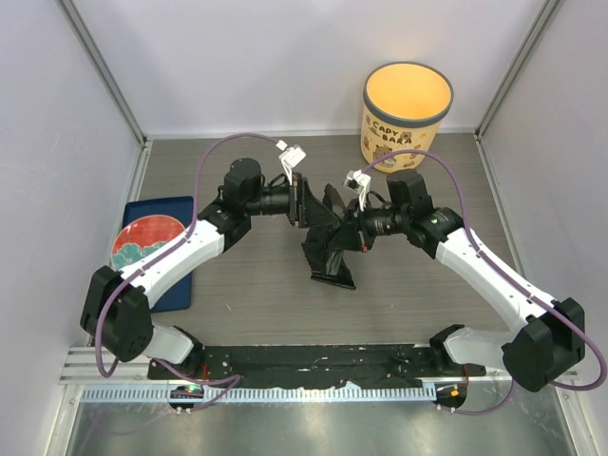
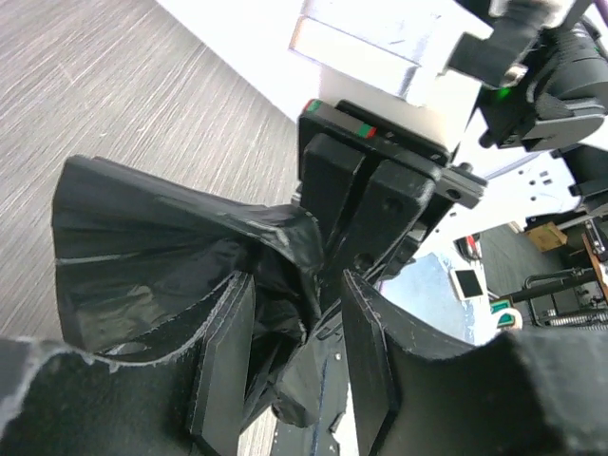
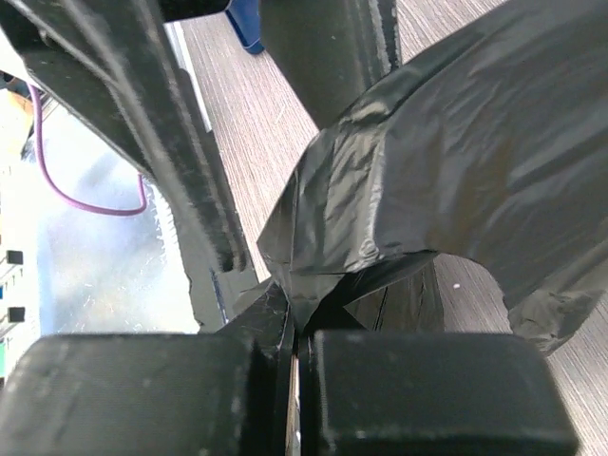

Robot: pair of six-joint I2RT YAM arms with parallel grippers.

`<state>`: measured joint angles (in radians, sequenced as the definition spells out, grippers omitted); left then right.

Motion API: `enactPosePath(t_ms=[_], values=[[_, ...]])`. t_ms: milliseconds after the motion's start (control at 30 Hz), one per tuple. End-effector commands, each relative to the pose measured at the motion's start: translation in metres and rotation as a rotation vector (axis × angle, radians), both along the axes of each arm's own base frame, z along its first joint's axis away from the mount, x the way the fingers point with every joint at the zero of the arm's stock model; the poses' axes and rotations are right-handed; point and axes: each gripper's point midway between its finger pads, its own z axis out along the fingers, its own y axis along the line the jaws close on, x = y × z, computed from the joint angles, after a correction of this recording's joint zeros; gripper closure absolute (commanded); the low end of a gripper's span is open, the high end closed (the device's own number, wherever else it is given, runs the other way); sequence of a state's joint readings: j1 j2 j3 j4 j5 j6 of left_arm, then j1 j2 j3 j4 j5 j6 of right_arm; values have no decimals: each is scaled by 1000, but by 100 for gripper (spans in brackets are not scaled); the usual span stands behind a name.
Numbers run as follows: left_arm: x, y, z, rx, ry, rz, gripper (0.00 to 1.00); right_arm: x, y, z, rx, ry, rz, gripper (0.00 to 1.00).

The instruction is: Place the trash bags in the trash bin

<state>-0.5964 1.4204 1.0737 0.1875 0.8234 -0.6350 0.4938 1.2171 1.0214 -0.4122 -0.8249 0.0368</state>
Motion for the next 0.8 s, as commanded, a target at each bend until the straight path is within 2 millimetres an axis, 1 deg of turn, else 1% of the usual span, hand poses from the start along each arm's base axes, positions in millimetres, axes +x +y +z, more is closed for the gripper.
enactPosePath(t_ms=[0,33,67,100,133,167,200,267,300,333,367,400,433,467,600,667,767], values=[[-12,-9,27,-102,-31,-73,53,1,5,33,69,-73,2,99],[-16,-11,29,-115,-36,-103,48,2,5,35,74,-73,-4,99],[-19,-14,28,-114,-29,-119,43,4,5,36,73,-79,-9,99],[-21,-16,27,-110,-42,-131,41,3,5,35,71,-78,-10,99],[-21,-17,23,-96,-39,-128,43,3,4,38,76,-90,-9,99],[-20,-17,17,-73,-16,-114,48,3,5,41,82,-98,-4,99],[-18,-17,15,-65,-17,-104,66,3,4,42,83,-101,-6,99],[-10,-13,7,-37,1,-69,83,-1,3,46,87,-110,1,99],[-8,-11,8,-41,8,-62,97,-2,2,47,85,-115,-1,99],[-5,-7,10,-50,15,-50,100,-6,-1,44,72,-101,0,99],[7,3,12,-65,12,-10,100,-9,-4,46,63,-126,6,99],[10,8,16,-84,9,-10,100,-12,-8,43,50,-123,2,99],[11,12,17,-92,6,-16,100,-18,-12,37,28,-101,4,99],[14,17,18,-86,-6,-11,100,-24,-16,36,24,-97,2,99],[10,27,11,-57,-31,-28,100,-39,-24,27,0,-103,30,99],[9,30,12,-72,-20,-42,100,-40,-26,26,-8,-107,35,99],[10,33,17,-93,-33,-38,100,-44,-28,26,-15,-115,48,99]])
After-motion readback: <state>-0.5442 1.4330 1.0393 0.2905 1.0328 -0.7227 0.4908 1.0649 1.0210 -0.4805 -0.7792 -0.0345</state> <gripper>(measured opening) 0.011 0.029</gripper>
